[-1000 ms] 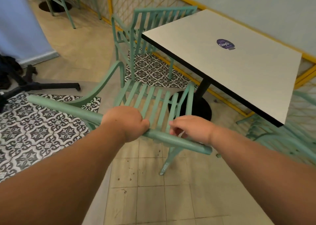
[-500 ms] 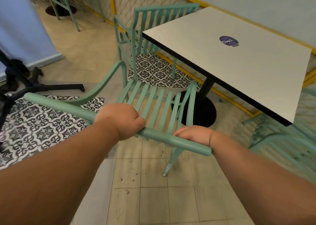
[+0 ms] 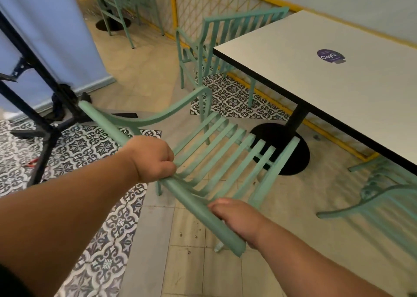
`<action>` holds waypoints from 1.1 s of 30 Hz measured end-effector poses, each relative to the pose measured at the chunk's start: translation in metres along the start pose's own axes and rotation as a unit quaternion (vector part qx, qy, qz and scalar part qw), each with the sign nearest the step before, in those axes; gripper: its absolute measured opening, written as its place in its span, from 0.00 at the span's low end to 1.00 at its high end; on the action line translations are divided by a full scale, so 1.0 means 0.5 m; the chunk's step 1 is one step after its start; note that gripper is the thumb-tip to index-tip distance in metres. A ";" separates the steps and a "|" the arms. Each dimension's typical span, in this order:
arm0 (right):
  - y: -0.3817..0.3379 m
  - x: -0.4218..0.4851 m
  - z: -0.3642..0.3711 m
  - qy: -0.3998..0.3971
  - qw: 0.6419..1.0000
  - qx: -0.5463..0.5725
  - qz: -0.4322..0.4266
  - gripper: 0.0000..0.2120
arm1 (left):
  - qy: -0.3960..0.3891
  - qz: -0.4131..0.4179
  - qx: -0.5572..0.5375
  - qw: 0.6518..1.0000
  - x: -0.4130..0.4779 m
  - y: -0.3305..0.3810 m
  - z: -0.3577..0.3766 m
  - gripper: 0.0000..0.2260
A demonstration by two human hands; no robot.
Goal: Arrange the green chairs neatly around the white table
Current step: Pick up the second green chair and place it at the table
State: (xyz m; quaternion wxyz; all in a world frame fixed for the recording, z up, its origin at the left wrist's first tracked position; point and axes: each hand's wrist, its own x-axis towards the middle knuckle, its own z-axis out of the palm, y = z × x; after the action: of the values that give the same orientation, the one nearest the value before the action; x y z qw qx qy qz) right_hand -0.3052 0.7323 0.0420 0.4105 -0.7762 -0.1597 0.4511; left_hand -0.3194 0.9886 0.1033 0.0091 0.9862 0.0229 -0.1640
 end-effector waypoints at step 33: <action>0.086 0.106 -0.146 0.124 0.992 -0.024 -0.002 0.11 | 0.254 -0.453 -0.468 0.715 -0.036 0.127 0.053 0.30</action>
State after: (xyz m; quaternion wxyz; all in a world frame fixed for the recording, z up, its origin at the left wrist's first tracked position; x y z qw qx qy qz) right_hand -0.2208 0.7028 -0.0029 0.4093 -0.8353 -0.1196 0.3469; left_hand -0.3419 0.9237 0.0847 0.3884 0.7321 0.5419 0.1400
